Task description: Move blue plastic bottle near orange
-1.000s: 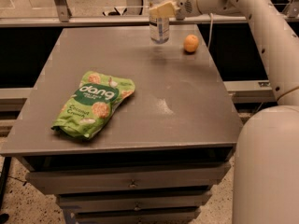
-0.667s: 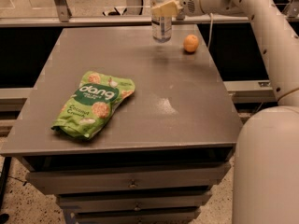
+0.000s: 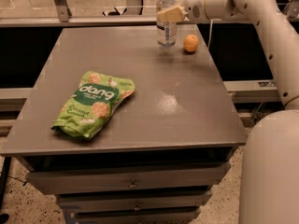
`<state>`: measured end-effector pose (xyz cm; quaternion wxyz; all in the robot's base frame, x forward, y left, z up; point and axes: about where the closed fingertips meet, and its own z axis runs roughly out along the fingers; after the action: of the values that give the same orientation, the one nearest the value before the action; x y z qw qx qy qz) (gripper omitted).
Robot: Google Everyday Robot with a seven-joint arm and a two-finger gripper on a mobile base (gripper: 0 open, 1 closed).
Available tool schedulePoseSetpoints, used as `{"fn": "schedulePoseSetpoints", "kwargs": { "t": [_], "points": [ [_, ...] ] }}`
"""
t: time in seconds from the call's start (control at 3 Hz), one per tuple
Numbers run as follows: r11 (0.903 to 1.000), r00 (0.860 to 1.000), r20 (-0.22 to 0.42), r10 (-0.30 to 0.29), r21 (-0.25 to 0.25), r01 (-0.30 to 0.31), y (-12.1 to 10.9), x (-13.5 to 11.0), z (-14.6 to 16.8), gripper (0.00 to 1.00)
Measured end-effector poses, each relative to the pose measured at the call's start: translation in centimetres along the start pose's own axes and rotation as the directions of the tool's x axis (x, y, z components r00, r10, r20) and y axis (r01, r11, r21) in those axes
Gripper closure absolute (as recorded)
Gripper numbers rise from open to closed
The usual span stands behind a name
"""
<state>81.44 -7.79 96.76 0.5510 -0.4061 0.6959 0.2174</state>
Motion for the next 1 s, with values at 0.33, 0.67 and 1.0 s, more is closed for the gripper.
{"fn": "schedulePoseSetpoints", "kwargs": {
  "t": [0.33, 0.67, 1.0],
  "points": [
    [0.9998, 1.000, -0.003, 0.020, -0.001, -0.020, 0.13, 0.91, -0.02, 1.00],
    [0.9993, 0.999, 0.001, 0.037, 0.001, -0.037, 0.20, 1.35, 0.01, 1.00],
    [0.9986, 0.999, -0.006, 0.052, 0.007, -0.052, 0.28, 1.87, 0.01, 0.82]
  ]
}}
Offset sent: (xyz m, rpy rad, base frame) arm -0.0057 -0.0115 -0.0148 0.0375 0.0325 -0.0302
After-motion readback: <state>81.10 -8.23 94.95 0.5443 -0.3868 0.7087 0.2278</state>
